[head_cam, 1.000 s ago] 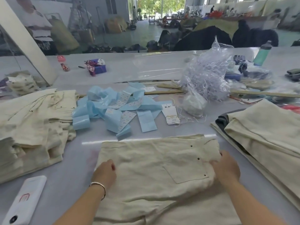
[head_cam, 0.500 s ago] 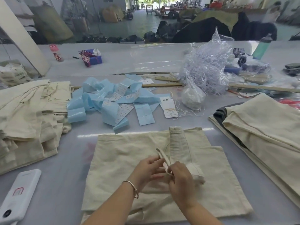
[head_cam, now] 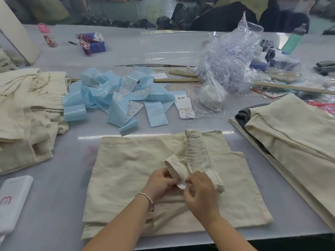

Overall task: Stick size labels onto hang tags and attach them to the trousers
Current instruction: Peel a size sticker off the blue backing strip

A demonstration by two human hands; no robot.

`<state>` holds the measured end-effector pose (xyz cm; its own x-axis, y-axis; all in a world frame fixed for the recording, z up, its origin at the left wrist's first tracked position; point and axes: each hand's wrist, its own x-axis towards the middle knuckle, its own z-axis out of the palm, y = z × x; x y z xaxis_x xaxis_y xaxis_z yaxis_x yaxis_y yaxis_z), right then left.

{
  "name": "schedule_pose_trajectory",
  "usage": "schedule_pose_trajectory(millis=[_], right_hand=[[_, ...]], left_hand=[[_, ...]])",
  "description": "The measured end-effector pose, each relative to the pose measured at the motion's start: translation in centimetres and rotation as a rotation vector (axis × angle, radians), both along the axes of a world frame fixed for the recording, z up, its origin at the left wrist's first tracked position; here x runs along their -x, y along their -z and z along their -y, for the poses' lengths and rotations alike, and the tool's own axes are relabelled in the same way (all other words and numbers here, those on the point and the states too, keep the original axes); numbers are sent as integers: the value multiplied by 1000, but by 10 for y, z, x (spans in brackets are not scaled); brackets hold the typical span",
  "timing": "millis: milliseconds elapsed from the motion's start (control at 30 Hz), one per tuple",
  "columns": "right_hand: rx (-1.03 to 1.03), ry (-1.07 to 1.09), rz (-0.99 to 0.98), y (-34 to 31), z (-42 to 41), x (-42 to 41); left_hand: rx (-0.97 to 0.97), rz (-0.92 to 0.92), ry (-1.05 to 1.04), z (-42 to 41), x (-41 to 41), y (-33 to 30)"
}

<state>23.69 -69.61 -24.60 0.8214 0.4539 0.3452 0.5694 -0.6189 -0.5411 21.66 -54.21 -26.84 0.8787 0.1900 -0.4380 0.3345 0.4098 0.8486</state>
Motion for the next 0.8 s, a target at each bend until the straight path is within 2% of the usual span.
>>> schedule_pose_trajectory(millis=[167,500,667,800], right_hand=[[64,-158,116,7,17,4],[-22,-140,289,6,23,4],[-1,-209,268,-4,23,-3],[-24,-253,306,-23,17,-20]], left_hand=[[33,11,-1,-3,6,0],[93,46,48,-8,5,6],[58,47,70,-9,6,3],[41,34,5,-3,8,-7]])
